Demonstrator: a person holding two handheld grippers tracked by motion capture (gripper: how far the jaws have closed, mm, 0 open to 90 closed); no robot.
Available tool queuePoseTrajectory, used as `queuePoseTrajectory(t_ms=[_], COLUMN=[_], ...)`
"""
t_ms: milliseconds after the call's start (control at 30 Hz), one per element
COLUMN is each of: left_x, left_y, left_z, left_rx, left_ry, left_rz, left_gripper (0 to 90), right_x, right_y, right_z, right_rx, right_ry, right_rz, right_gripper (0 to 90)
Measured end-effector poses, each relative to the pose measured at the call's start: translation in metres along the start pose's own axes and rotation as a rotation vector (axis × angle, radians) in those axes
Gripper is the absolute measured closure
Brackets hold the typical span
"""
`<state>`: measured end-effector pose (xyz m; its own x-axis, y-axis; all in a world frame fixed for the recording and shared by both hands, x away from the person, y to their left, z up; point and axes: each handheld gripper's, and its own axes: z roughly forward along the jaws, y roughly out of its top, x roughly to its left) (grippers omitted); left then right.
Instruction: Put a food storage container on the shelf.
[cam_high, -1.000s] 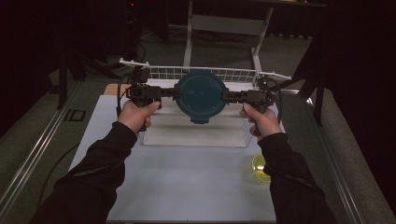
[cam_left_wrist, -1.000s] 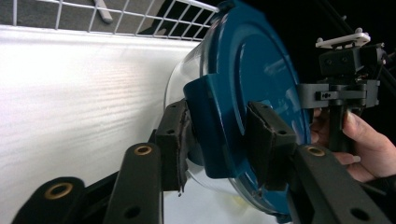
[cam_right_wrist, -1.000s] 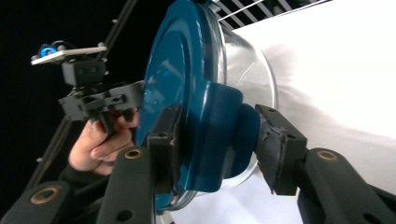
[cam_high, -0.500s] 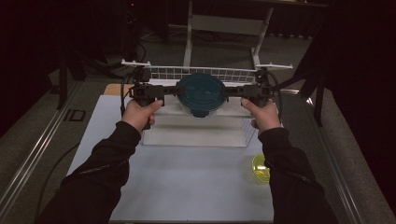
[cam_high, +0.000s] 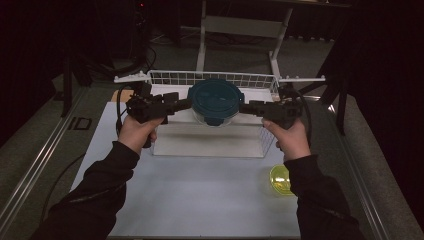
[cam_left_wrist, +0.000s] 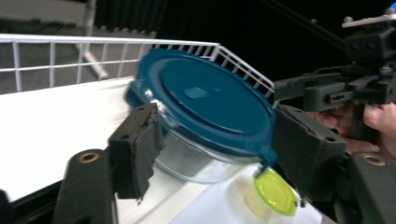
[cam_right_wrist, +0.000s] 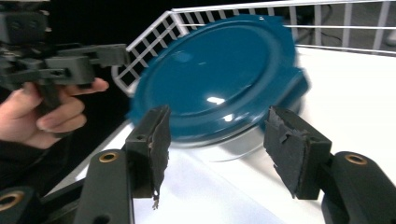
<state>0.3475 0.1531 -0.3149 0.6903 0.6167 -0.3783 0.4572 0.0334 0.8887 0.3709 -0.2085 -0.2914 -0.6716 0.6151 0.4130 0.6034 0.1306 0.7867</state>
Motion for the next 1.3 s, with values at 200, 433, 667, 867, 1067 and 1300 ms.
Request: queuePoseTrajectory(t_ms=[200,433,667,867,1067,1300], left_x=[-0.016,-0.027,-0.032,-0.038,-0.038,-0.037], left_y=[-0.021,-0.054,-0.091,-0.129,-0.157,-0.178], left_z=[-0.01,-0.015,-0.023,-0.024,-0.026,-0.025], left_rx=[-0.024,0.003,-0.006,0.004,-0.004,0.0], left_ry=[-0.01,-0.026,-0.027,0.021,0.031,0.056], left_rz=[0.101,0.125,0.111,0.152,0.114,0.123], left_gripper=[18.5,0.6,0.5,0.6,0.6,0.5], right_x=[0.017,0.022,0.023,0.025,0.018,0.012], right_y=[-0.024,-0.051,-0.058,-0.055,-0.048,-0.043], right_z=[0.001,0.018,0.038,0.05,0.056,0.061], right_rx=[0.013,0.037,0.077,0.07,0.053,0.037], right_ry=[0.04,0.047,0.043,0.026,0.007,-0.026], right_rz=[-0.057,-0.07,-0.09,-0.098,-0.083,-0.07], right_gripper=[50.4,68.0,88.8,89.7,89.8,89.8])
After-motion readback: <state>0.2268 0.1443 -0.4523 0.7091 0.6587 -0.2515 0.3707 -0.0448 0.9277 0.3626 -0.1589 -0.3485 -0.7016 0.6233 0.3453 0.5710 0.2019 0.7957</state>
